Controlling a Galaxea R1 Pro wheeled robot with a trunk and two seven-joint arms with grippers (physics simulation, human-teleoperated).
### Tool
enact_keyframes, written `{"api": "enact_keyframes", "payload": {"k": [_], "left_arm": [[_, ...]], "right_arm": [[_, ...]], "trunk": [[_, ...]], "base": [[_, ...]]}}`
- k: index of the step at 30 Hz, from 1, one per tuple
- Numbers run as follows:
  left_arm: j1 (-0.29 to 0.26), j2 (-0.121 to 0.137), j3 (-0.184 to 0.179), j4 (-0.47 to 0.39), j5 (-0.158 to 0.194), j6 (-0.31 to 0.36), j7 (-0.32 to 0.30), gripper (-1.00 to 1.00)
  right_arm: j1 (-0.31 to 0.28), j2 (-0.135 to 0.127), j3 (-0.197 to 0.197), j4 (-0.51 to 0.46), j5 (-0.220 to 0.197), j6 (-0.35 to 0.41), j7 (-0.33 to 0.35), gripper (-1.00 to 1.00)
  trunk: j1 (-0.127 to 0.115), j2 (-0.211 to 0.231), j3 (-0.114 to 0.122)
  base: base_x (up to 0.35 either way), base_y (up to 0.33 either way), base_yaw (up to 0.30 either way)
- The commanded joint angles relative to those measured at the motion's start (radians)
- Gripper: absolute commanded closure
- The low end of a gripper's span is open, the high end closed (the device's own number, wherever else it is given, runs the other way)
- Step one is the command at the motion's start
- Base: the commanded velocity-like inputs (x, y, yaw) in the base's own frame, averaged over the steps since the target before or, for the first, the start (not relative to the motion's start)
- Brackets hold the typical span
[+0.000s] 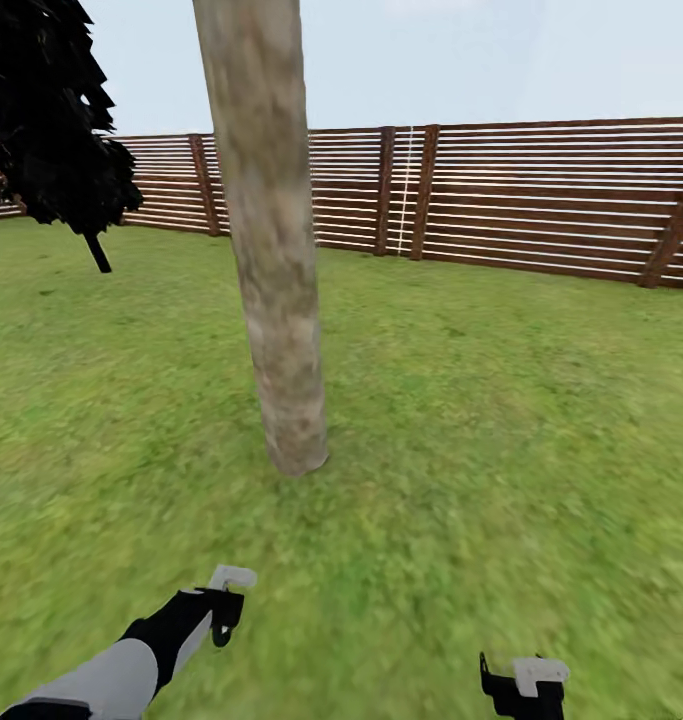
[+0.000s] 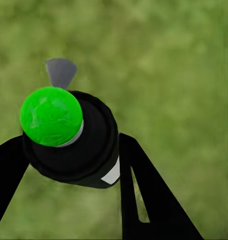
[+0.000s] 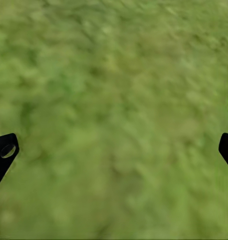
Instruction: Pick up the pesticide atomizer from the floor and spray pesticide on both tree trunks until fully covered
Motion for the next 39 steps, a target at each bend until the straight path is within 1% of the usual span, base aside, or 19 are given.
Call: {"api": "enact_keyframes", "payload": {"k": [1, 6, 11, 12, 14, 16, 17, 18, 20, 21, 22, 24, 27, 28, 30, 32, 34, 36, 39], "left_arm": [[0.0, 0.0, 0.0, -0.021, 0.0, 0.012, 0.0, 1.0], [0.007, -0.007, 0.002, -0.185, 0.006, 0.154, -0.002, 1.0], [0.001, 0.024, 0.005, -0.223, 0.005, 0.173, -0.007, 1.0], [0.002, 0.02, 0.003, -0.225, 0.005, 0.173, -0.006, 1.0], [0.001, -0.008, 0.001, -0.228, 0.004, 0.173, -0.005, 1.0], [0.001, -0.074, -0.001, -0.275, 0.0, 0.173, -0.002, 1.0], [0.002, -0.062, 0.003, -0.308, -0.002, 0.175, -0.002, 1.0], [0.002, 0.014, 0.007, -0.355, 0.008, 0.232, -0.007, 1.0], [0.006, 0.047, 0.007, -0.391, 0.014, 0.274, -0.008, 1.0], [0.009, 0.051, 0.004, -0.406, 0.013, 0.286, -0.008, 1.0], [0.012, 0.042, 0.0, -0.417, 0.012, 0.295, -0.007, 1.0], [0.009, -0.016, -0.01, -0.423, 0.011, 0.301, -0.007, 1.0], [-0.003, -0.081, -0.013, -0.427, 0.011, 0.305, -0.007, 1.0], [-0.017, -0.087, -0.013, -0.436, 0.012, 0.321, -0.008, 1.0], [-0.038, -0.068, -0.009, -0.484, 0.015, 0.407, -0.012, 1.0], [-0.042, -0.009, -0.007, -0.555, 0.018, 0.456, -0.045, 1.0], [-0.039, 0.036, -0.009, -0.582, 0.016, 0.476, -0.101, 1.0], [-0.035, 0.044, -0.014, -0.601, 0.011, 0.481, -0.125, 1.0], [-0.041, 0.016, -0.04, -0.648, 0.008, 0.494, -0.135, 1.0]], "right_arm": [[0.0, -0.001, -0.001, 0.0, -0.001, 0.0, 0.036, -1.0], [0.0, -0.001, -0.002, 0.0, 0.0, 0.0, 0.07, -1.0], [0.0, -0.001, -0.003, 0.0, 0.0, 0.0, 0.071, -1.0], [0.0, -0.001, -0.003, 0.0, 0.0, 0.0, 0.071, -1.0], [0.0, -0.001, -0.003, 0.0, 0.0, 0.0, 0.071, -1.0], [0.0, -0.001, -0.002, 0.0, 0.0, 0.0, 0.071, -1.0], [0.0, -0.001, -0.002, 0.0, 0.0, 0.0, 0.071, -1.0], [0.0, -0.001, -0.002, 0.0, 0.0, 0.0, 0.071, -1.0], [0.0, -0.001, -0.003, 0.0, 0.0, 0.0, 0.071, -1.0], [0.0, -0.001, -0.003, 0.0, 0.0, 0.0, 0.071, -1.0], [0.0, -0.001, -0.002, 0.0, 0.0, 0.0, 0.071, -1.0], [0.0, -0.001, -0.002, 0.0, 0.0, 0.0, 0.071, -1.0], [0.0, -0.001, -0.002, 0.0, 0.0, 0.0, 0.071, -1.0], [0.0, -0.001, -0.002, 0.0, 0.0, 0.0, 0.071, -1.0], [0.0, -0.001, -0.003, 0.0, 0.0, 0.0, 0.07, -1.0], [0.0, -0.002, -0.003, -0.001, 0.0, 0.0, 0.071, -1.0], [0.0, -0.002, -0.003, 0.0, 0.0, 0.0, 0.071, -1.0], [0.0, -0.002, -0.003, 0.0, 0.0, 0.0, 0.071, -1.0], [0.0, -0.002, -0.003, -0.001, 0.0, 0.0, 0.071, -1.0]], "trunk": [[0.0, 0.0, 0.0], [0.0, 0.0, 0.0], [0.0, 0.0, 0.0], [0.0, 0.0, 0.0], [0.0, 0.0, 0.0], [0.0, 0.0, 0.0], [0.0, 0.0, 0.0], [0.0, 0.0, 0.0], [0.0, 0.0, 0.0], [0.0, 0.0, 0.0], [0.0, 0.0, 0.0], [0.0, 0.0, 0.0], [0.0, 0.0, 0.0], [0.0, 0.0, 0.0], [0.0, 0.0, 0.0], [0.0, 0.0, 0.0], [0.0, 0.0, 0.0], [0.0, 0.0, 0.0], [0.0, 0.0, 0.0]], "base": [[0.26, -0.227, -0.136], [0.303, -0.138, -0.027], [0.337, -0.009, -0.001], [0.339, -0.001, 0.0], [0.338, -0.046, 0.0], [0.19, -0.046, 0.0], [0.015, -0.004, 0.0], [0.003, -0.001, 0.0], [0.002, 0.0, 0.0], [0.0, 0.0, 0.0], [0.0, 0.0, 0.0], [0.0, 0.0, 0.003], [0.0, 0.0, 0.141], [0.0, 0.0, 0.255], [0.0, 0.0, 0.117], [0.0, 0.0, 0.025], [0.0, 0.0, 0.006], [-0.003, 0.0, 0.002], [-0.268, 0.0, 0.0]]}}
